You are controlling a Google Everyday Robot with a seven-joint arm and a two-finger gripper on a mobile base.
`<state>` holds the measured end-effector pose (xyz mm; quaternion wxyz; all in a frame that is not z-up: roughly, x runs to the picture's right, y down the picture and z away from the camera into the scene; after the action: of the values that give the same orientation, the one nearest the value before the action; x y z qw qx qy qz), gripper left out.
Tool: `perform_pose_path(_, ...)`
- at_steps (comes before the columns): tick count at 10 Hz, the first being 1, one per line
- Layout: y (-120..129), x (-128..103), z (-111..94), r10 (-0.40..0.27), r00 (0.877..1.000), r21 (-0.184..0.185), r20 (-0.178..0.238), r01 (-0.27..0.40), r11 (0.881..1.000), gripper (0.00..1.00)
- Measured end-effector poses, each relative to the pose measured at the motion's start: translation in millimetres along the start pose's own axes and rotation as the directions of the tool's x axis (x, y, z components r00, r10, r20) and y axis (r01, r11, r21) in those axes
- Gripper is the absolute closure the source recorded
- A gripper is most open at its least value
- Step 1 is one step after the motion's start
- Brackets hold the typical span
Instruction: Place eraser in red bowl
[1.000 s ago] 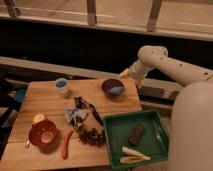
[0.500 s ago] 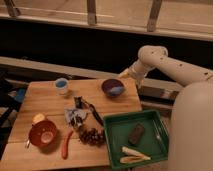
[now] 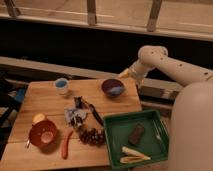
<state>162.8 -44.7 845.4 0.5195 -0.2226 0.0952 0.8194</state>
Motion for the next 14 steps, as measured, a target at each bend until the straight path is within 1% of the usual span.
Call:
perform_pose_path(5,0.3,-0.4,-0.8,-0.003,1.000,0.003,0.002,0.003,1.000,0.20)
perform_pose_path(6,-1.0,0.6,-2.3,-0.008,1.000,0.015,-0.003,0.008,1.000,0.20)
perform_pose_path(8,-9.8,10.5,-9.9,-0.014,1.000,0.090,-0.020,0.016,0.996,0.20)
perform_pose_path(10,-38.5,20.8,-22.5,0.011,1.000,0.117,-0.019,-0.009,0.993,0.20)
perform_pose_path(13,-87.8,44.9,-43.4,0.097,0.995,0.123,-0.018,-0.094,0.988,0.20)
perform_pose_path(14,-105.5,59.8,-46.8,0.136,0.990,0.120,-0.031,-0.132,0.984,0.20)
